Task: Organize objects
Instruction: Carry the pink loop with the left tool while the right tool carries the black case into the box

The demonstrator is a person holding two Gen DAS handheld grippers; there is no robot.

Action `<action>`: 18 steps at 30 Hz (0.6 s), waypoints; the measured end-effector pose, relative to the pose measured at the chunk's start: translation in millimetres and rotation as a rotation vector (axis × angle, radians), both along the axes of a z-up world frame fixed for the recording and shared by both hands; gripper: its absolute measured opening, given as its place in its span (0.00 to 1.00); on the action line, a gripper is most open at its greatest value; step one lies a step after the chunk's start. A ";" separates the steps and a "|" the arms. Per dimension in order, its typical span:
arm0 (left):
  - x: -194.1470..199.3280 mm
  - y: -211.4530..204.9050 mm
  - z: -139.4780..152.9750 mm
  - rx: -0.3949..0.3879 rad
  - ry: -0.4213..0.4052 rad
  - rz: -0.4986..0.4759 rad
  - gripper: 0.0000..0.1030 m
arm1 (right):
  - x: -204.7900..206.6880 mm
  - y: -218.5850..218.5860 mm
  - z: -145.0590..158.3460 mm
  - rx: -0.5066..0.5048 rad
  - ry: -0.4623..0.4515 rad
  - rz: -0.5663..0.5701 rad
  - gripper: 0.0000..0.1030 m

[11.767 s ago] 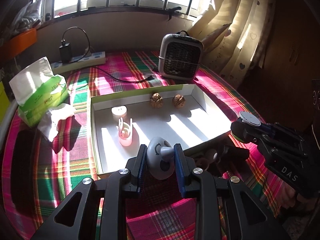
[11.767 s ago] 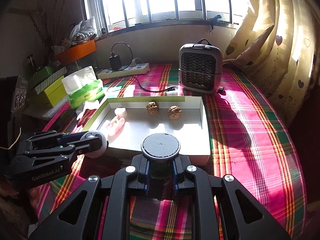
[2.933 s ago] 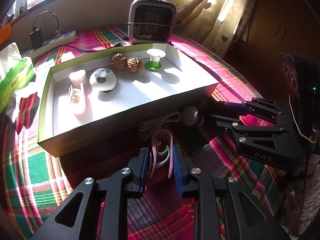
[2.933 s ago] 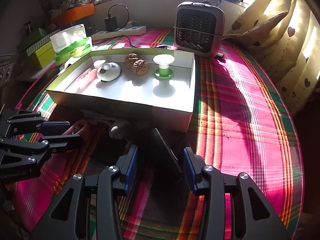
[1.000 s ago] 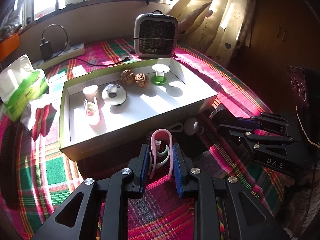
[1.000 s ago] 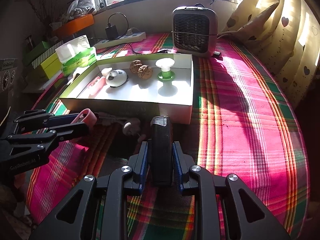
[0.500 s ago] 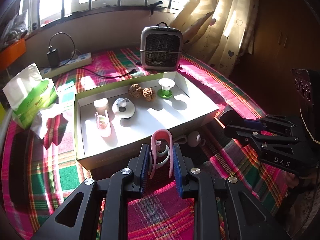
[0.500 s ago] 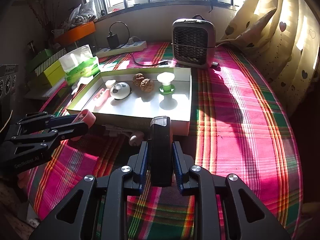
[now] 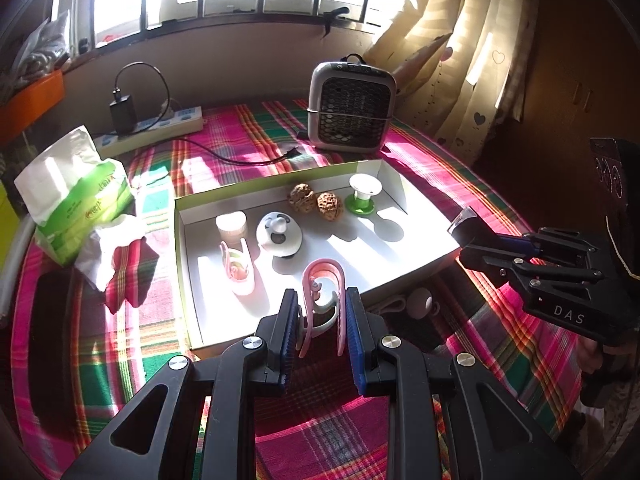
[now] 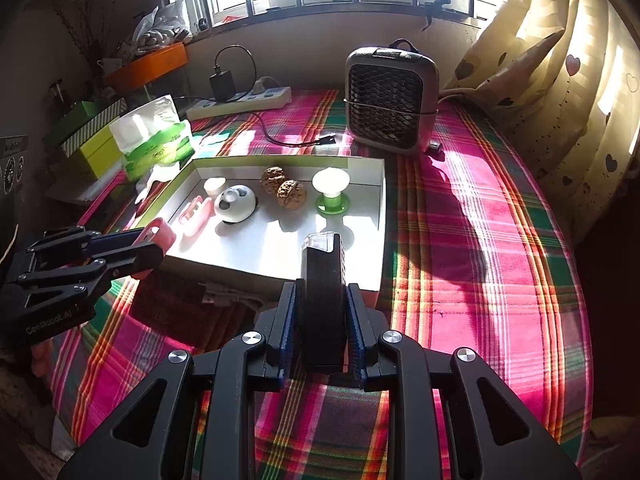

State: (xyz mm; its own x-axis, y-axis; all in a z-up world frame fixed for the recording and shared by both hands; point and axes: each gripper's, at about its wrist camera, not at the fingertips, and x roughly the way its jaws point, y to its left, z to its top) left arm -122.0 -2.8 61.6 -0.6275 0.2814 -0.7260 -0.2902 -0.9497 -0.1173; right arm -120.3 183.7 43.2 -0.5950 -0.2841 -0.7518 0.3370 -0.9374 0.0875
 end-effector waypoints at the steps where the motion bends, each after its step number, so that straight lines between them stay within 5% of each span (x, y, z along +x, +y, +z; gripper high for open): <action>1: -2.3 -1.5 -0.3 0.001 -0.002 0.005 0.20 | -2.8 -0.4 -0.2 -0.001 -0.004 0.000 0.24; 18: -38.2 -12.9 -14.3 0.008 -0.043 0.061 0.20 | -50.3 -13.1 -7.8 0.015 -0.053 -0.002 0.24</action>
